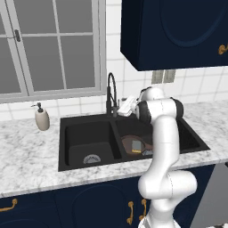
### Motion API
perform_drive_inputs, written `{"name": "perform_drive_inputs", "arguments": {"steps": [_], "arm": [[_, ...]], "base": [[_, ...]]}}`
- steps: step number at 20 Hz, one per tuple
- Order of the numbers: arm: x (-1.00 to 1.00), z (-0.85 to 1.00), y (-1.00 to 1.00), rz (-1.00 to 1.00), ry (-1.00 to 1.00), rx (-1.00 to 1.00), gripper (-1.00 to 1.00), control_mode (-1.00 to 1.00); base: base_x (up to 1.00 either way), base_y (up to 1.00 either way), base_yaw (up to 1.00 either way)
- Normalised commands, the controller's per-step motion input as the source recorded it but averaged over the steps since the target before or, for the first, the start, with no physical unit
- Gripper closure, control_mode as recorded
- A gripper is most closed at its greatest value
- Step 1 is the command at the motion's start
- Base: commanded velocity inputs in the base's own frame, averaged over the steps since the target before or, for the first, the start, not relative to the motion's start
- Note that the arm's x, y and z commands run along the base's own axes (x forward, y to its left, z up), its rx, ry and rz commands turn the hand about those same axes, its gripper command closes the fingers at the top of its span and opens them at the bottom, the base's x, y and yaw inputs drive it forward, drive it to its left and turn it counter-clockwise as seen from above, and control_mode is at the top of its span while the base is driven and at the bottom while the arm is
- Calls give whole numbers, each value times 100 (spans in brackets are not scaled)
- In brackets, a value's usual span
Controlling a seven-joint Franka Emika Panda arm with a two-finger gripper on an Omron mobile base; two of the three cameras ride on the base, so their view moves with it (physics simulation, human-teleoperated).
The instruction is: Pick the pan and sponge and place them into the sink. Then turn on the water.
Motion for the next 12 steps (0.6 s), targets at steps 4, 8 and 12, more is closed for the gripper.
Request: {"name": "perform_drive_inputs", "arguments": {"steps": [4,8,12], "arm": [[24,-20,5,0,1,0,-100,-100],[22,-1,10,0,0,0,-100,-100],[18,0,13,0,0,0,-100,-100]], "base": [[0,0,0],[0,0,0],[0,0,0]]}}
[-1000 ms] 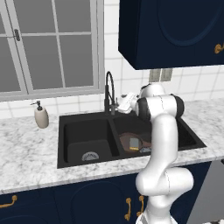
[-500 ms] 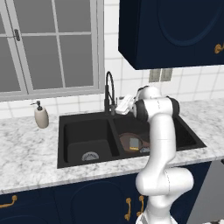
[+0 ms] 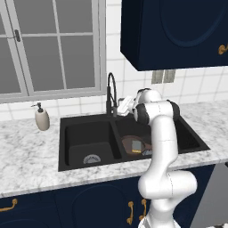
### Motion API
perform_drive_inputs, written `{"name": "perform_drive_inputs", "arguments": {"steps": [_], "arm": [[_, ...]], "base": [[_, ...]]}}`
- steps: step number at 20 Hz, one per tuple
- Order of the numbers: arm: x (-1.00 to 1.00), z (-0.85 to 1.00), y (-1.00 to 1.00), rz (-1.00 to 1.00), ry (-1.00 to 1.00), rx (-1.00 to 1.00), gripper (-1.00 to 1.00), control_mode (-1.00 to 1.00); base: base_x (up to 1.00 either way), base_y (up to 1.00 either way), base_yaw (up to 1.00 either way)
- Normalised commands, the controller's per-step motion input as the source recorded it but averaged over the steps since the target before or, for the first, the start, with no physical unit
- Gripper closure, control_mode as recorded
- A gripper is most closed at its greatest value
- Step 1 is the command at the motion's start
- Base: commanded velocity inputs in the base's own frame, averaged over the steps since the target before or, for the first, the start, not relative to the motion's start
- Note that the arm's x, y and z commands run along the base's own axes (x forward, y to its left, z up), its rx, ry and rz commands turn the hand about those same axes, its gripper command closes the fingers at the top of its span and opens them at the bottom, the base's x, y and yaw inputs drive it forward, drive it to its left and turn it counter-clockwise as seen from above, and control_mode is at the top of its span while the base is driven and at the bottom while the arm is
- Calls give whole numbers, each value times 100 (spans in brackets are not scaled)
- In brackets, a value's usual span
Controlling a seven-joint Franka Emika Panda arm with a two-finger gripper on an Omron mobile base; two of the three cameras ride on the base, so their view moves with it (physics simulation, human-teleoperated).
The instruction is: Pick the pan and sponge and place them into the sink. Then turn on the water.
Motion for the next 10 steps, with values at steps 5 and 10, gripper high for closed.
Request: {"name": "perform_drive_inputs", "arguments": {"steps": [5,10], "arm": [[19,0,8,0,0,0,100,-100],[14,0,0,0,-2,1,100,-100]], "base": [[0,0,0],[0,0,0]]}}
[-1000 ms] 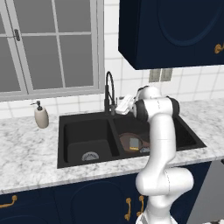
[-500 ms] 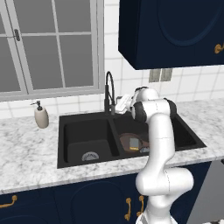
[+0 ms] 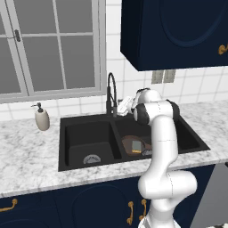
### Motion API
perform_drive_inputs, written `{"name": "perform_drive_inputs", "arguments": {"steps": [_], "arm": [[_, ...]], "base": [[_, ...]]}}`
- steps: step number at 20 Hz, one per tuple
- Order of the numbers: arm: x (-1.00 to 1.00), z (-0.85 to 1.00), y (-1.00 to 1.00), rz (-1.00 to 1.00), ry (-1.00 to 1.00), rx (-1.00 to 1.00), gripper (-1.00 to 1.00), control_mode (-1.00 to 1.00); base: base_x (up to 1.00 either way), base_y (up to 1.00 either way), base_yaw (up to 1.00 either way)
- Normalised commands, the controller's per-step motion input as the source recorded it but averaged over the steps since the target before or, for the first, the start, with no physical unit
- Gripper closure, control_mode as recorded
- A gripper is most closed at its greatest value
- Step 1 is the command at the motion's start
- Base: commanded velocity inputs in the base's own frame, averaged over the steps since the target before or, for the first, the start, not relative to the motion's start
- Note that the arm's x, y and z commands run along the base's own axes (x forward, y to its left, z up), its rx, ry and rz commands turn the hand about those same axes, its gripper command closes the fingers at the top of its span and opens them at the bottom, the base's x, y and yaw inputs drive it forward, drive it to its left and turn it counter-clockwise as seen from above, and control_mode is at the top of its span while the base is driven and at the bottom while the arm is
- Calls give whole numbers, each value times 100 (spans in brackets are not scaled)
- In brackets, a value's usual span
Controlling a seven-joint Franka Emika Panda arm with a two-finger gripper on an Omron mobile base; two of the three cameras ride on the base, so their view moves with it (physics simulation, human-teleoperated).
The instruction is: Pick the pan and sponge and place them into the sink. Then turn on the water.
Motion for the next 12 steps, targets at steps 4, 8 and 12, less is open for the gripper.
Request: {"name": "perform_drive_inputs", "arguments": {"steps": [4,8,12], "arm": [[27,1,-20,0,-6,4,100,-100],[46,5,-47,-1,-3,5,100,-100],[44,4,-80,0,0,11,100,-100]], "base": [[0,0,0],[0,0,0],[0,0,0]]}}
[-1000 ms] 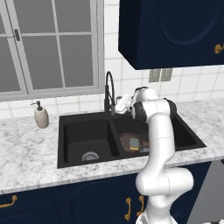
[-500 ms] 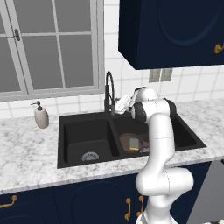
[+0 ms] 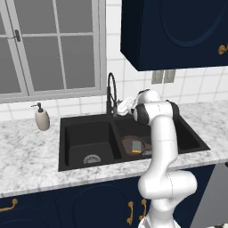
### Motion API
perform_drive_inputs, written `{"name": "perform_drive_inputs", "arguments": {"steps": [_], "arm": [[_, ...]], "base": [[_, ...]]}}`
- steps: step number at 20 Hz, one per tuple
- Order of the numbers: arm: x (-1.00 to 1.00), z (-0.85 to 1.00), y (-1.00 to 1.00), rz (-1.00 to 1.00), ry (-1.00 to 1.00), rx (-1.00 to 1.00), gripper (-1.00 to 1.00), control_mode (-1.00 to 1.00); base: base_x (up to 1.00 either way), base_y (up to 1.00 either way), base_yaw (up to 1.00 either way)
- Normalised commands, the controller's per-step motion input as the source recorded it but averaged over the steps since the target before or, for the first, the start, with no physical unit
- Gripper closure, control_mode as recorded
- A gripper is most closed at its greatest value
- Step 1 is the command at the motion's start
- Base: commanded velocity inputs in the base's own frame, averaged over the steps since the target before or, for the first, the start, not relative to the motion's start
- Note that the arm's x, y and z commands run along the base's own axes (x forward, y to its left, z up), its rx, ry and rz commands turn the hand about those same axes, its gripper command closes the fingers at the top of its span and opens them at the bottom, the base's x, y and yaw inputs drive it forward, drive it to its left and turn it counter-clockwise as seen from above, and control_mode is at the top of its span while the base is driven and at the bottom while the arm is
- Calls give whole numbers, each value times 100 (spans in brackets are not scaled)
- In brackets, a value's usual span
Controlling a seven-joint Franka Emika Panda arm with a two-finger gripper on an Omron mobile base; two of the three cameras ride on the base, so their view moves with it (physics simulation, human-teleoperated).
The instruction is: Pick the pan and sponge and place them into the sink. Then turn on the water.
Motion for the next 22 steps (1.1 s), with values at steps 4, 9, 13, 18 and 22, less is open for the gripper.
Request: {"name": "perform_drive_inputs", "arguments": {"steps": [4,9,13,18,22], "arm": [[55,0,-98,-6,0,8,100,-100],[27,0,-100,-1,0,15,100,-100],[0,0,-100,0,0,23,100,-100],[0,0,-100,0,0,26,100,-100],[0,0,-100,2,0,28,100,-100]], "base": [[0,0,0],[0,0,0],[0,0,0],[0,0,0],[0,0,0]]}}
